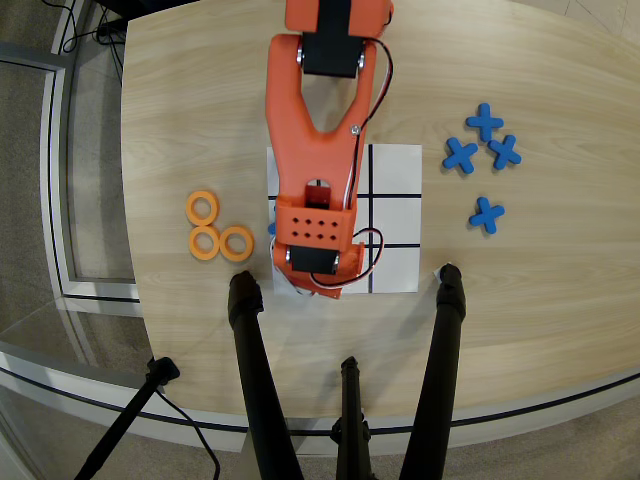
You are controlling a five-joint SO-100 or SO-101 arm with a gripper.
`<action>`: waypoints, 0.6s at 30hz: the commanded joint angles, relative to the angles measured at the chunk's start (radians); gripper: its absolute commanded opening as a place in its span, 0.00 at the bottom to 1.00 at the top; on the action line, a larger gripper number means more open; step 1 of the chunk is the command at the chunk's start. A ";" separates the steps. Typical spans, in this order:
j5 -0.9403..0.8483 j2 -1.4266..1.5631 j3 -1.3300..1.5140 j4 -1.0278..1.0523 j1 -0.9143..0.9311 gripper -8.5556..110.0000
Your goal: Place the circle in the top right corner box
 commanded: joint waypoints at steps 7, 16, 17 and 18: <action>-0.002 -0.035 -0.121 0.058 0.031 0.07; 0.028 -0.023 -0.121 0.084 0.021 0.12; 0.032 -0.023 -0.121 0.084 0.017 0.12; 0.037 -0.025 -0.121 0.084 0.015 0.12</action>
